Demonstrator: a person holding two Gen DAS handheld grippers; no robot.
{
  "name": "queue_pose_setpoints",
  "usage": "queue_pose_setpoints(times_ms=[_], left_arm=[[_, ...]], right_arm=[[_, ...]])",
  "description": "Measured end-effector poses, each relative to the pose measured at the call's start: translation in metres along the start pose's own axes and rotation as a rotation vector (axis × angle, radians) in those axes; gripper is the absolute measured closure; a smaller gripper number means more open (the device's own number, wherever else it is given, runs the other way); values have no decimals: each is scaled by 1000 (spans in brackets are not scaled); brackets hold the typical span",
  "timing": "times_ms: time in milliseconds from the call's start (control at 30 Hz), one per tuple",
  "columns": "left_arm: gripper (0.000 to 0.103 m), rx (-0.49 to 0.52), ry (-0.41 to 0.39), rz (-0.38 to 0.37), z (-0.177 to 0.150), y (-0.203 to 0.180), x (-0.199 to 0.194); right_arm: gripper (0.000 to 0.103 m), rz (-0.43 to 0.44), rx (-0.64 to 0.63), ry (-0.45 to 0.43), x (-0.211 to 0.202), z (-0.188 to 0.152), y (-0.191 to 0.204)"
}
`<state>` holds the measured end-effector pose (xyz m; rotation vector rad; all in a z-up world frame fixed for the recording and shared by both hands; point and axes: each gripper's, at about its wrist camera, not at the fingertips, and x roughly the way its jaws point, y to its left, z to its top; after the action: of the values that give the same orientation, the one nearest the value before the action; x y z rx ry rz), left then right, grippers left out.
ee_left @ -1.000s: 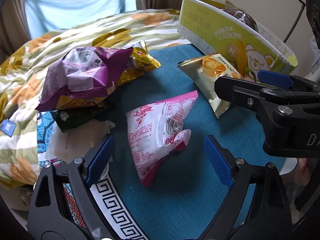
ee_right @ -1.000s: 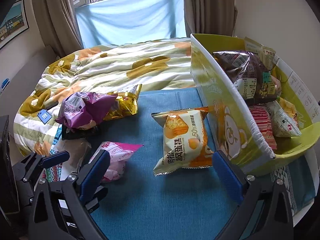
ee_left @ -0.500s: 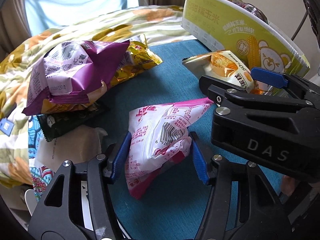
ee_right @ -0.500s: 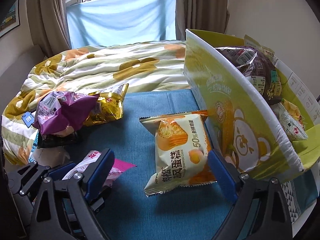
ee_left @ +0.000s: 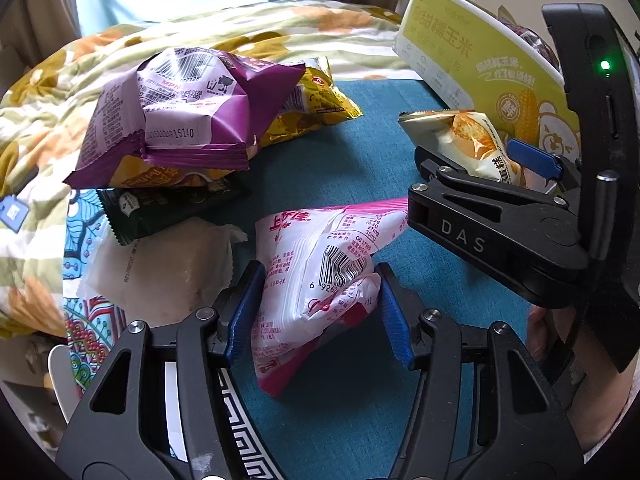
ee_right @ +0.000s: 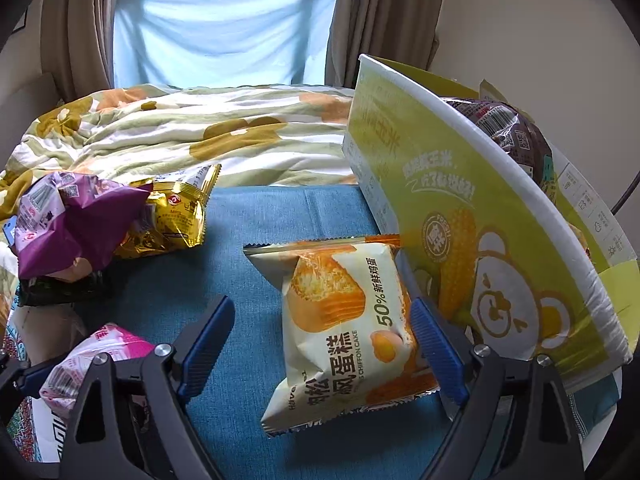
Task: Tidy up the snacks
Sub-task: 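Grasp the pink-white bag with the left tool while the right tool grasps the cream cake bag, then carry both bags into the cardboard box and open both tools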
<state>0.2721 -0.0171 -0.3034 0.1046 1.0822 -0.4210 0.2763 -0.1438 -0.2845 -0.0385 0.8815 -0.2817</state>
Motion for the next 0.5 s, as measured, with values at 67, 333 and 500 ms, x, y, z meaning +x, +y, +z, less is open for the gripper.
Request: queue_pose_setpoints(times_ms=[67, 333, 500], left_arm=[[51, -1, 4, 4, 0, 1, 0], [52, -17, 9, 9, -6, 9, -6], [53, -6, 8, 9, -10, 5, -9]], right_arm=[[16, -13, -14, 16, 6, 1, 2], [24, 0, -24, 78, 19, 9, 4], [45, -28, -64, 86, 17, 5, -2]])
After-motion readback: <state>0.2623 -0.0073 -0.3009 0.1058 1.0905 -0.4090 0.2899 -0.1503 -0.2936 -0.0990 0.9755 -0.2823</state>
